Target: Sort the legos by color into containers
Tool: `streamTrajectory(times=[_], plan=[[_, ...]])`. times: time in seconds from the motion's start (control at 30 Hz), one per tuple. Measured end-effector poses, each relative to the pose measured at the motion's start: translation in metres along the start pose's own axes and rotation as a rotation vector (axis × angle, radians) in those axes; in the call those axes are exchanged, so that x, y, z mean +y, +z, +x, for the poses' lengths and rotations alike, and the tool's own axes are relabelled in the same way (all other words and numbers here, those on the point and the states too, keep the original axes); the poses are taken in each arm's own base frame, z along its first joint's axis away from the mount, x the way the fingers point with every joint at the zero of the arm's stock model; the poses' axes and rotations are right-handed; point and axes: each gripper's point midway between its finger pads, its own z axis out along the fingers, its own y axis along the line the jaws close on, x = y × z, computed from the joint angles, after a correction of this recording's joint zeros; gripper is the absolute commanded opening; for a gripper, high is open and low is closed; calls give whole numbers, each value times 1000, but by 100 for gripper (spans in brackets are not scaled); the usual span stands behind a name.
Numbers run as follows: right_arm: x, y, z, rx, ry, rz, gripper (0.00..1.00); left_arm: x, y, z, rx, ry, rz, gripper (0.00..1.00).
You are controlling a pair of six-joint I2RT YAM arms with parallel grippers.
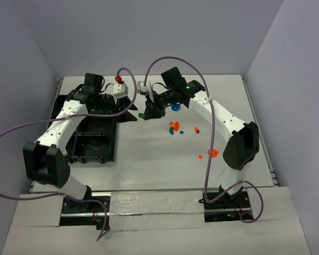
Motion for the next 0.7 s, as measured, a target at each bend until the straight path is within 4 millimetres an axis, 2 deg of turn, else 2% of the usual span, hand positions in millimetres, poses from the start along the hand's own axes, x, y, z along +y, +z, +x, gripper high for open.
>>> streamTrajectory(times=[0.27, 0.53, 0.7], plan=[[2, 2, -4, -6, -12, -1, 0, -2, 7, -2, 15, 14, -10, 56], [2, 3, -6, -10, 9, 3, 0, -2, 8, -1, 20, 7, -22, 39], [1, 3, -6, -10, 16, 8, 0, -1, 8, -1, 22, 5, -24, 33]])
